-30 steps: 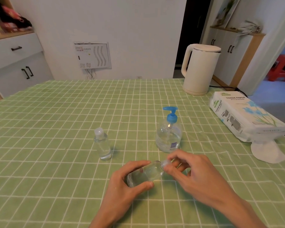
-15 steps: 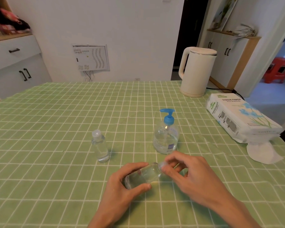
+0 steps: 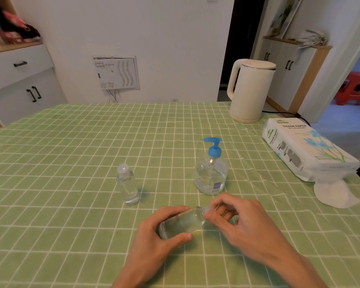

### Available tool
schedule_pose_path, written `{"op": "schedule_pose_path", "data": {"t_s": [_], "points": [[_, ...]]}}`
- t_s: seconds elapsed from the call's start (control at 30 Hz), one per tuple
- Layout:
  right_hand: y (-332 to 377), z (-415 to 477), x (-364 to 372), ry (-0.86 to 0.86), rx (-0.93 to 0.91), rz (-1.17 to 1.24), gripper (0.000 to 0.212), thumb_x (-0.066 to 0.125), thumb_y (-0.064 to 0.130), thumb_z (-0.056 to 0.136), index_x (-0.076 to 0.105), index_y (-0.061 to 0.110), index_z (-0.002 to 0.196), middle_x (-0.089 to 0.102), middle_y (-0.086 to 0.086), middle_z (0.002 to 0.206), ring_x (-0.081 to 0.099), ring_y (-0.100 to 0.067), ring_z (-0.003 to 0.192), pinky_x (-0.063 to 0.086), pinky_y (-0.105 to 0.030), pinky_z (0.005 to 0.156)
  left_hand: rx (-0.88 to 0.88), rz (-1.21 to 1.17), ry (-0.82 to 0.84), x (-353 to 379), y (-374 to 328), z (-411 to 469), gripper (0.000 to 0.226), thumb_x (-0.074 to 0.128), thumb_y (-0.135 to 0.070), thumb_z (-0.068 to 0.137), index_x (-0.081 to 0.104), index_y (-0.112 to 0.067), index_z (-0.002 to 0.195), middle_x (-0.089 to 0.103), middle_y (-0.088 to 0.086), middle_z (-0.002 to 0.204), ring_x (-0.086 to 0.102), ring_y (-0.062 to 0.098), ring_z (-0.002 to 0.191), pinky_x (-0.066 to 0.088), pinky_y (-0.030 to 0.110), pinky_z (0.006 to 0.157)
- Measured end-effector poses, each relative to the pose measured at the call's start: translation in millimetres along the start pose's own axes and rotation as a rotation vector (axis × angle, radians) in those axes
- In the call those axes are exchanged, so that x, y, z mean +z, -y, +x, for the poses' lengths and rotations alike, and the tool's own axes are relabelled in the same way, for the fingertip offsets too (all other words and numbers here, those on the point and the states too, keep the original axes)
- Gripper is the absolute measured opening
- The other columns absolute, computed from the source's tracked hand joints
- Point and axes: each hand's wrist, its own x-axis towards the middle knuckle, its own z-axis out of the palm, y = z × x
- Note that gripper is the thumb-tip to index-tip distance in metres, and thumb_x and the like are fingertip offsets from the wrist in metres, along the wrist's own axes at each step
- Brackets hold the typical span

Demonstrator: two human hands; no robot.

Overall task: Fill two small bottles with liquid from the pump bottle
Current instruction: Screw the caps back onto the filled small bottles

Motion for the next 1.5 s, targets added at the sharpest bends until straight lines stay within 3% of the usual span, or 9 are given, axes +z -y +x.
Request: {"op": "schedule_pose_path", "data": {"t_s": [0.23, 0.33, 0.57, 0.83, 1.03, 1.17, 1.3, 1.4, 1.5], "points": [[-3.5, 0.7, 2.3, 0.02, -0.009, -0.023, 0.041, 0.06, 0.078, 0.084, 0.068, 0.044, 0.104, 0.077, 0.017, 0.085, 0.074, -0.009, 0.076, 0.058, -0.028, 0.068, -0.002, 0.002, 0.002, 0.1, 0.4, 0.1, 0.053, 0.091, -0.032, 0.07, 0.076, -0.037, 0.12, 0.078, -0.004, 0.122, 0.072, 0.02, 0.117, 0.057, 0.035, 0.1], [-0.6, 0.0, 1.0, 0.053, -0.035, -0.017, 0.041, 0.062, 0.076, 0.085, 0.061, 0.053, 0.119, 0.076, 0.015, 0.09, 0.073, -0.01, 0.076, 0.049, -0.016, 0.064, -0.01, -0.005, -0.007, -0.3, 1.0, 0.4, 0.052, 0.091, -0.032, 0.07, 0.076, -0.037, 0.12, 0.078, -0.003, 0.121, 0.073, 0.021, 0.116, 0.057, 0.036, 0.099], [-2.0, 0.8, 15.7, -0.024, -0.049, -0.065, 0.01, 0.069, 0.042, 0.099, 0.067, 0.033, 0.095, 0.074, 0.014, 0.081, 0.07, -0.012, 0.074, 0.056, -0.032, 0.066, -0.009, 0.002, -0.026, -0.3, 1.7, -0.5, 0.048, 0.09, -0.03, 0.073, 0.076, -0.033, 0.119, 0.079, -0.002, 0.118, 0.074, 0.021, 0.112, 0.058, 0.042, 0.099], [-0.4, -0.1, 26.5, -0.116, -0.082, -0.041, 0.03, 0.057, 0.06, 0.096, 0.068, 0.032, 0.094, 0.07, 0.0, 0.074, 0.065, -0.018, 0.065, 0.057, -0.045, 0.067, 0.023, 0.058, -0.065, -0.1, 2.2, -0.5, 0.046, 0.092, -0.022, 0.072, 0.076, -0.038, 0.112, 0.08, -0.005, 0.11, 0.075, 0.017, 0.107, 0.056, 0.023, 0.092], [4.6, 0.7, 20.3, -0.022, -0.043, 0.181, 0.032, 0.074, 0.061, 0.085, 0.073, 0.043, 0.112, 0.076, 0.013, 0.089, 0.069, -0.005, 0.073, 0.052, -0.017, 0.064, 0.078, 0.26, -0.082, -11.0, -7.7, -3.5, 0.049, 0.095, -0.021, 0.073, 0.072, -0.043, 0.11, 0.077, -0.019, 0.11, 0.073, 0.005, 0.105, 0.056, 0.02, 0.09], [7.4, 2.3, 16.3, 0.023, -0.047, 0.219, 0.033, 0.081, 0.031, 0.096, 0.068, 0.043, 0.123, 0.079, 0.014, 0.099, 0.068, -0.005, 0.073, 0.056, -0.029, 0.062, 0.06, 0.198, -0.144, -33.0, -5.7, -11.1, 0.052, 0.098, -0.025, 0.067, 0.071, -0.043, 0.108, 0.079, -0.018, 0.111, 0.074, 0.003, 0.107, 0.054, 0.013, 0.096], [-6.8, 8.5, 11.5, -0.208, 0.048, 0.159, 0.02, 0.08, 0.04, 0.089, 0.071, 0.038, 0.106, 0.077, 0.02, 0.094, 0.071, -0.004, 0.079, 0.056, -0.017, 0.065, -0.013, 0.051, -0.267, -65.8, 3.4, -23.4, 0.052, 0.099, -0.035, 0.065, 0.07, -0.038, 0.109, 0.079, -0.003, 0.117, 0.077, 0.017, 0.11, 0.06, 0.035, 0.101], [-26.9, 17.3, 7.3, -0.358, 0.184, 0.044, 0.048, 0.078, 0.061, 0.079, 0.06, 0.033, 0.114, 0.073, 0.021, 0.101, 0.07, -0.001, 0.084, 0.057, -0.023, 0.074, -0.044, 0.041, -0.343, -88.8, 10.3, -27.4, 0.053, 0.093, -0.025, 0.065, 0.069, -0.033, 0.111, 0.079, 0.001, 0.119, 0.077, 0.019, 0.11, 0.057, 0.048, 0.101], [-41.4, 29.3, 5.5, -0.32, 0.286, -0.004, 0.11, 0.076, 0.075, 0.063, 0.038, 0.026, 0.154, 0.061, 0.016, 0.139, 0.067, -0.007, 0.111, 0.059, -0.042, 0.097, -0.045, 0.064, -0.38, -101.5, 10.2, -23.1, 0.05, 0.089, -0.024, 0.066, 0.068, -0.034, 0.11, 0.079, -0.002, 0.118, 0.077, 0.013, 0.108, 0.057, 0.043, 0.097]]}}
